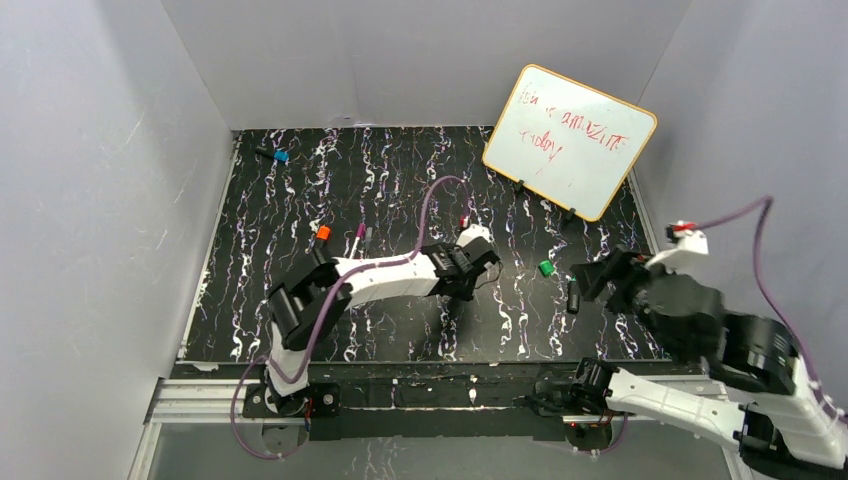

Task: Insert the pens into the pen caps
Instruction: Pick up the pen from the center of the board.

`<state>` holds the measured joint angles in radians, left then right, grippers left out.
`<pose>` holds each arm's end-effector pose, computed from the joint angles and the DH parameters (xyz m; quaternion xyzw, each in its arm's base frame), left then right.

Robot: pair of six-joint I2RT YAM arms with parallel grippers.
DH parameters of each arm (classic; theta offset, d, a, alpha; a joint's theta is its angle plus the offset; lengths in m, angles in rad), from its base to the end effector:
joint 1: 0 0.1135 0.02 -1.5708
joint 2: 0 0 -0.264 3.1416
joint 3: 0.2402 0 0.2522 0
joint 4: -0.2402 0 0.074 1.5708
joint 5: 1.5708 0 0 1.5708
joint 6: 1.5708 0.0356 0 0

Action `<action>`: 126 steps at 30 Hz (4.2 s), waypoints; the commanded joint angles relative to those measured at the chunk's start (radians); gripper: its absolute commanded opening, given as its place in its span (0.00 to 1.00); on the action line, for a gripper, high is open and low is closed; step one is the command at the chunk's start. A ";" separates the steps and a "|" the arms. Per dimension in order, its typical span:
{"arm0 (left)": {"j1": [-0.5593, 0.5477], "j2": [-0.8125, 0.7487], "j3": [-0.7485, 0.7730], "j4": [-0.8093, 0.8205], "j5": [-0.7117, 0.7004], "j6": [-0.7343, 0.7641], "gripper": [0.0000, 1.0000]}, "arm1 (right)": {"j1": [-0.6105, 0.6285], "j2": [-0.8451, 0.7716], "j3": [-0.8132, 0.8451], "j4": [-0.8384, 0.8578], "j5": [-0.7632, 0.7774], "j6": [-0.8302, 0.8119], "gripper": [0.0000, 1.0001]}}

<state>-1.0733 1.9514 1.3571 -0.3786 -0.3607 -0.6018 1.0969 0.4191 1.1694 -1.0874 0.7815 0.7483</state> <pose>0.2091 -0.3587 0.1825 0.1682 0.9265 -0.1006 0.3213 0.0272 -0.0018 0.3990 0.0862 0.7810 0.2388 0.5706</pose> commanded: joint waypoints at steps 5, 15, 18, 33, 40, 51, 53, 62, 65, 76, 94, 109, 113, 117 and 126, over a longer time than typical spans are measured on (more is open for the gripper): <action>0.196 -0.313 -0.176 0.140 0.158 0.084 0.30 | 0.158 0.315 0.080 -0.270 0.156 0.474 0.84; 0.474 -0.518 -0.306 0.139 0.468 0.285 0.36 | 0.190 0.704 0.077 -0.053 -0.147 0.348 0.76; 0.527 -0.554 -0.357 0.167 0.530 0.289 0.37 | 0.223 0.845 0.138 0.123 -0.136 0.178 0.76; 0.655 -0.676 -0.389 0.154 0.681 0.322 0.38 | -0.595 0.769 -0.080 0.477 -0.661 -0.195 0.83; 0.696 -0.671 -0.403 0.182 0.769 0.312 0.39 | -0.889 0.604 -0.387 0.397 -0.721 -0.087 0.82; 0.708 -0.692 -0.425 0.171 0.780 0.329 0.39 | -0.973 0.688 -0.508 0.497 -0.572 0.048 0.65; 0.709 -0.691 -0.425 0.173 0.781 0.329 0.39 | -0.973 0.693 -0.494 0.515 -0.544 0.032 0.67; 0.721 -0.674 -0.420 0.185 0.810 0.318 0.40 | -1.030 0.768 -0.367 0.504 -0.437 -0.159 0.73; 0.722 -0.673 -0.420 0.185 0.814 0.316 0.40 | -1.068 0.829 -0.367 0.521 -0.505 -0.223 0.72; 0.727 -0.671 -0.421 0.186 0.822 0.316 0.40 | -1.085 0.809 -0.499 0.612 -0.567 -0.199 0.68; 0.734 -0.648 -0.413 0.179 0.835 0.326 0.41 | -1.086 0.983 -0.517 0.702 -0.511 -0.115 0.01; 0.739 -0.648 -0.412 0.174 0.831 0.329 0.41 | -1.074 1.129 -0.383 0.807 -0.613 -0.175 0.01; 0.741 -0.643 -0.410 0.175 0.833 0.329 0.41 | -0.996 1.159 -0.351 0.825 -0.610 -0.191 0.01; 0.743 -0.640 -0.409 0.175 0.834 0.329 0.41 | -0.900 1.205 -0.315 0.828 -0.601 -0.204 0.01; 0.744 -0.643 -0.416 0.173 0.817 0.333 0.41 | -0.742 1.268 -0.251 0.830 -0.619 -0.181 0.01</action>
<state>-0.3347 1.3109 0.9386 -0.1883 0.4538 -0.2859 0.3019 1.6451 0.9024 -0.2237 0.1978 0.5495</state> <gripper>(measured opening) 0.412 0.316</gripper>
